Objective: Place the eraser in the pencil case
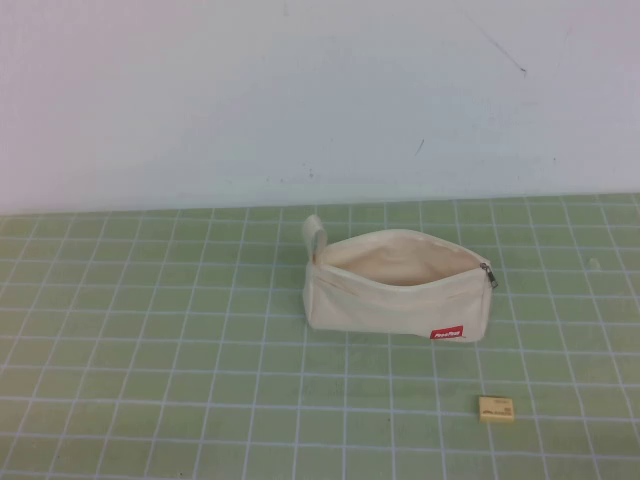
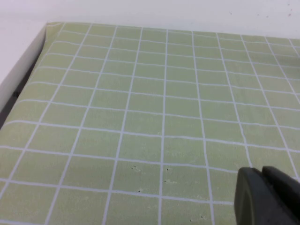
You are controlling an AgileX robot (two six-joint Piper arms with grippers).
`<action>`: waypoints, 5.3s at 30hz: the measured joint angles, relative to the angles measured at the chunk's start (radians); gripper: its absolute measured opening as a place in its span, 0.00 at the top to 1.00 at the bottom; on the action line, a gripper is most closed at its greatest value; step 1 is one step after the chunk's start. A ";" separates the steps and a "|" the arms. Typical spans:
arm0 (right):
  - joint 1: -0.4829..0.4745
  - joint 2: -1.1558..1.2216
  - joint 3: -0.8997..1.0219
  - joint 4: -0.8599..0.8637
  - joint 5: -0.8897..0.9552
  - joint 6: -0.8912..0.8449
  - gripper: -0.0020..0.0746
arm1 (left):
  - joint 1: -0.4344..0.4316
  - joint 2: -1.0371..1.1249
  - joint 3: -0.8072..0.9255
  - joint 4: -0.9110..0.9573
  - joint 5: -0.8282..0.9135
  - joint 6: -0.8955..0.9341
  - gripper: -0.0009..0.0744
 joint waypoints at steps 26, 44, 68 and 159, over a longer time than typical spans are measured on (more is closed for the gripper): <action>0.000 0.000 0.000 0.000 0.000 0.000 0.97 | 0.000 0.000 0.000 0.000 0.000 0.000 0.99; 0.000 0.000 0.000 0.000 0.000 0.000 0.97 | 0.000 0.000 0.000 0.000 0.000 0.000 0.99; 0.000 0.000 0.000 0.000 0.000 0.000 0.97 | 0.000 0.000 0.000 0.000 0.001 0.000 0.99; 0.000 0.405 -0.555 0.333 -0.277 -0.188 0.97 | 0.000 0.000 0.000 0.000 0.001 0.000 0.99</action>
